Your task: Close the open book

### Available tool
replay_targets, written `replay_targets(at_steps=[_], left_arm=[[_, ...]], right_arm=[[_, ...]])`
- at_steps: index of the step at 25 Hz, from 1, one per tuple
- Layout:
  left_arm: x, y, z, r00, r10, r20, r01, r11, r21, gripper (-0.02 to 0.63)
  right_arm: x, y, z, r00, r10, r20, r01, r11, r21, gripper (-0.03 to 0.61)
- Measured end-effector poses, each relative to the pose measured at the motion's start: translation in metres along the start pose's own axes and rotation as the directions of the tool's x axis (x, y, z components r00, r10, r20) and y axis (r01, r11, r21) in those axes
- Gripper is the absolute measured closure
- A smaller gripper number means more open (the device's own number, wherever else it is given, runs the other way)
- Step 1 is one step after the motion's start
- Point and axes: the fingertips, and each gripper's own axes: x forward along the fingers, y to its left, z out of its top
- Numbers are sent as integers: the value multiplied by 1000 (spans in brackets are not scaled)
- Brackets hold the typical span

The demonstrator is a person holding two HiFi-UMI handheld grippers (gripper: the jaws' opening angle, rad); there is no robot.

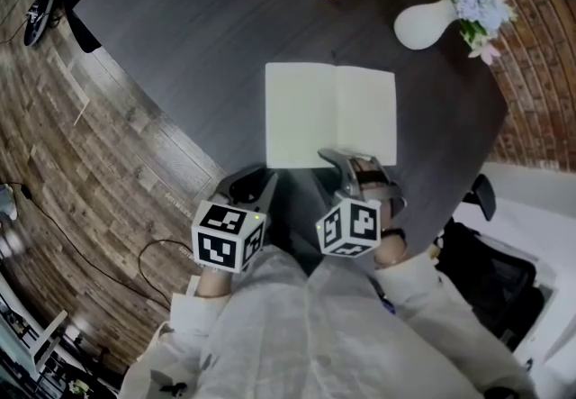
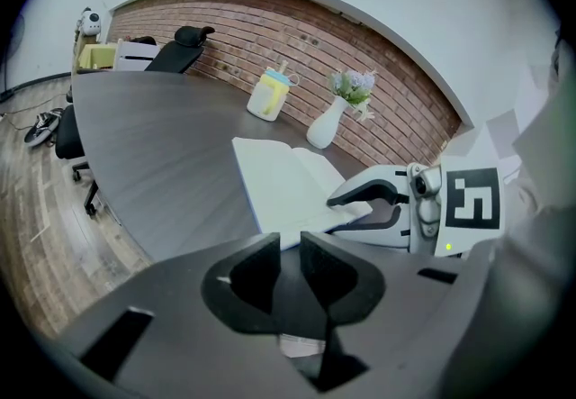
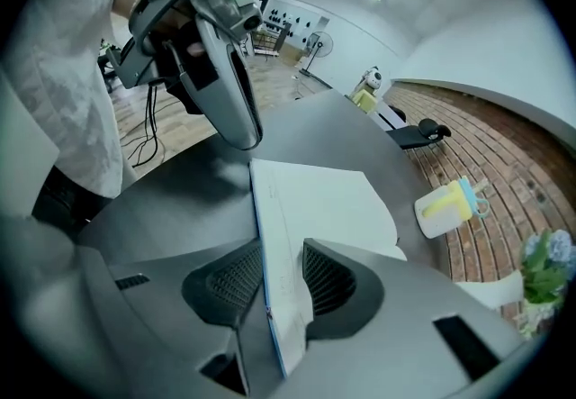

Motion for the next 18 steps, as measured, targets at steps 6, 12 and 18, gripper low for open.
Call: replay_targets(at_steps=[6, 12, 18], left_arm=[[0, -1, 4, 1000, -4, 23, 5, 999, -41, 546], [-2, 0, 14, 998, -21, 59, 28, 993, -114, 505], [-1, -8, 18, 985, -138, 99, 163, 937, -308, 483]], right_arm=[[-6, -1, 7, 999, -19, 46, 16, 998, 68, 506], [-11, -3, 6, 997, -18, 70, 9, 991, 136, 517], [-14, -3, 7, 996, -27, 83, 11, 984, 180, 523]])
